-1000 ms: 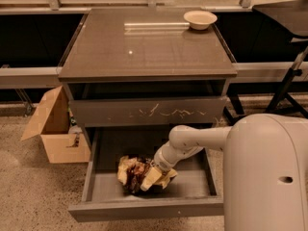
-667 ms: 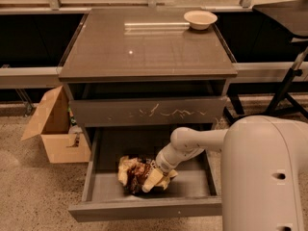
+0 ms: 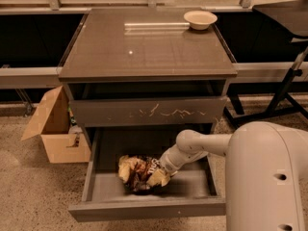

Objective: Pick brown chip bag from middle drawer and place on counter

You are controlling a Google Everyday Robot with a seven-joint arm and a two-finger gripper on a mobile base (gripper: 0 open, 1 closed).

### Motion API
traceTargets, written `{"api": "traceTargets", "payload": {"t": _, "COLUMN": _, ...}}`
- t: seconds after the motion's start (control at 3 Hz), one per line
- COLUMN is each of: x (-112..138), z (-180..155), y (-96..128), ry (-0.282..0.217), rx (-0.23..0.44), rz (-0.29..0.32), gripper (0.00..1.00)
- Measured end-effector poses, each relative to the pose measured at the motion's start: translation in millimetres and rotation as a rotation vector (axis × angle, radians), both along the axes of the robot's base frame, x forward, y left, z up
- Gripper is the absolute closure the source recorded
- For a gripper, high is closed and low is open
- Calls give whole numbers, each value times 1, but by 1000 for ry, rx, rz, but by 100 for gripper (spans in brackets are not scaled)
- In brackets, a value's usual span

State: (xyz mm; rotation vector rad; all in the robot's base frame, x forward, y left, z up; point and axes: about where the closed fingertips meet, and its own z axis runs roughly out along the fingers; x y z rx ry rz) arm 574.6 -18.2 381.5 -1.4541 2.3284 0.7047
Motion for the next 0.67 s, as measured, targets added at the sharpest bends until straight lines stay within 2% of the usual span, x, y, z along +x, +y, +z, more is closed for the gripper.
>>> {"api": "traceTargets", "payload": {"t": 0.33, "x": 1, "z": 14, "y": -8, "ry": -33, "rx": 8, "rz": 0, "gripper": 63}}
{"api": "traceTargets", "payload": {"t": 0.67, "x": 2, "z": 53, "y": -13, "ry": -95, "rx": 84, "rz": 11, "gripper": 86}}
